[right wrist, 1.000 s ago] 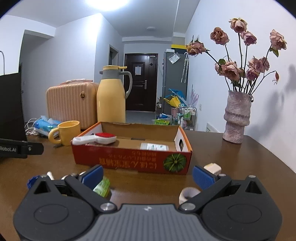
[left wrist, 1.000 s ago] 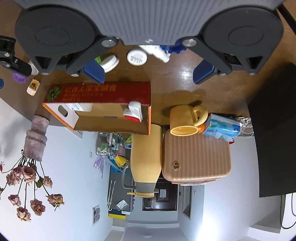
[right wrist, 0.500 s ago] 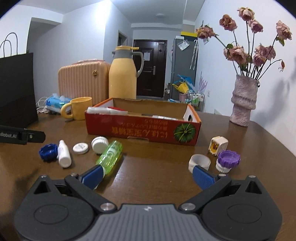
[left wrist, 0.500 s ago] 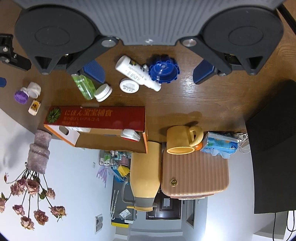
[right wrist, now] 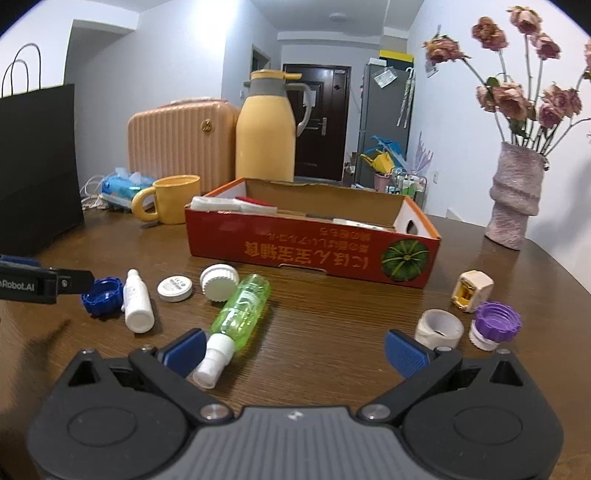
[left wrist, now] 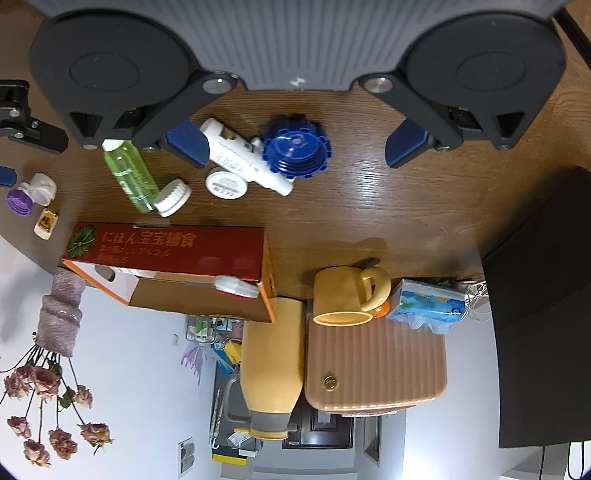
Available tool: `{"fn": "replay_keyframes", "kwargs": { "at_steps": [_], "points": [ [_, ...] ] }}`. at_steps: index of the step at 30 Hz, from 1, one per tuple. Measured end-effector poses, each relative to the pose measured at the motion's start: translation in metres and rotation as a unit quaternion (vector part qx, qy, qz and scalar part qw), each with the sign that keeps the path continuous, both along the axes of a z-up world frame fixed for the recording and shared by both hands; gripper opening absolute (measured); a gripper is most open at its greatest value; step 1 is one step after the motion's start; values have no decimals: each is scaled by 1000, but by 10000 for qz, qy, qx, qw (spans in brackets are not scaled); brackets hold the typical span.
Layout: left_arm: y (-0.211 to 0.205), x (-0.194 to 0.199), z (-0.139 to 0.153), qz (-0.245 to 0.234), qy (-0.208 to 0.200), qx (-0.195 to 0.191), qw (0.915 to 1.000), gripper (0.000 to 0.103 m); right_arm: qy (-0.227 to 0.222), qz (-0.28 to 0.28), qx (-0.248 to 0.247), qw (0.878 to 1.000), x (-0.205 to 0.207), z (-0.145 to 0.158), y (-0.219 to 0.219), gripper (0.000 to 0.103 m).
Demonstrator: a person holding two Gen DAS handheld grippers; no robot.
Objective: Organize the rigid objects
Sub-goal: 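Withdraw both tools from the box toward the remaining items on the table, then grasp the green spray bottle with the right tool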
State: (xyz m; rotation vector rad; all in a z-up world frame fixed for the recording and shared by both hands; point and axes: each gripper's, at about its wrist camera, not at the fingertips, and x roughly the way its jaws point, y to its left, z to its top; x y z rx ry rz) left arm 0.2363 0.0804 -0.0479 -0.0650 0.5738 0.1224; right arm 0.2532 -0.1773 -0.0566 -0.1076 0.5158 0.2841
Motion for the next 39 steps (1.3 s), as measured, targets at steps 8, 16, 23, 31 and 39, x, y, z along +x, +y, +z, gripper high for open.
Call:
{"fn": "replay_keyframes", "kwargs": {
  "at_steps": [8, 16, 23, 31, 39],
  "points": [
    [15, 9, -7, 116, 85, -43, 9999, 103, 263, 201, -206, 9992, 27, -9, 28, 103],
    [23, 18, -13, 104, 173, -190, 9996, 103, 558, 348, -595, 9961, 61, -23, 56, 103],
    [25, 23, -18, 66, 229, -325, 9992, 103, 751, 374, -494, 9952, 84, -30, 65, 82],
    [24, 25, -20, 70, 285, -350, 9990, 103, 915, 355, -32, 9952, 90, -37, 55, 66],
    [24, 25, -22, 85, 327, -338, 9989, 103, 810, 471, 43, 9956, 86, -35, 54, 30]
  ]
}}
